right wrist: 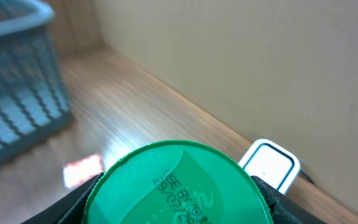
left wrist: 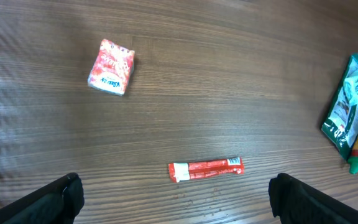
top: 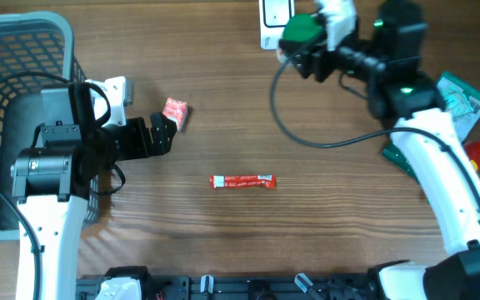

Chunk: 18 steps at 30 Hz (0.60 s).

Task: Scan the item barcode
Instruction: 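Hold the jar label in front of the white scanner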

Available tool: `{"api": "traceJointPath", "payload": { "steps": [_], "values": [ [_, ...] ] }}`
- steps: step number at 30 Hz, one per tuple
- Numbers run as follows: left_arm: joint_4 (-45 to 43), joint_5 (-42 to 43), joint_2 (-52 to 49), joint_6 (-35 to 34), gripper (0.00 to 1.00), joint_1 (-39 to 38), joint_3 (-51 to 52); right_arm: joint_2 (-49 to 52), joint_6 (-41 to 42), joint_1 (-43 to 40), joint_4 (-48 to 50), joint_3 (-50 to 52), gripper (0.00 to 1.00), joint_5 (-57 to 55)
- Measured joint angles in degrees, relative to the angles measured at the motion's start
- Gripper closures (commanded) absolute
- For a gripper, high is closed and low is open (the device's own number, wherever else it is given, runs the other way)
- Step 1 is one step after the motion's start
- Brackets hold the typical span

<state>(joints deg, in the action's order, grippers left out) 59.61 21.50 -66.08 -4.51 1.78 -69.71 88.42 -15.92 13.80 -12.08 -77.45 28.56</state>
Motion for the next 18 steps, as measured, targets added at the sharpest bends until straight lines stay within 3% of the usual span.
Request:
{"api": "traceJointPath", "payload": {
  "steps": [5, 11, 18],
  "values": [
    [0.00, 0.00, 0.00, 0.00, 0.00, 0.00, 0.00, 10.80, -5.73, 4.26, -10.71, -8.83, 0.96, -14.64],
    [0.04, 0.00, 0.00, 0.00, 0.00, 0.00, 0.00, 28.17, -14.29, 6.10, -25.24, -31.21, 0.96, -34.32],
    [-0.02, 0.00, 0.00, 0.00, 0.00, 0.00, 0.00, 37.59, -33.77, 11.50, -14.47, -34.91, 0.96, -54.49]
  ]
}}
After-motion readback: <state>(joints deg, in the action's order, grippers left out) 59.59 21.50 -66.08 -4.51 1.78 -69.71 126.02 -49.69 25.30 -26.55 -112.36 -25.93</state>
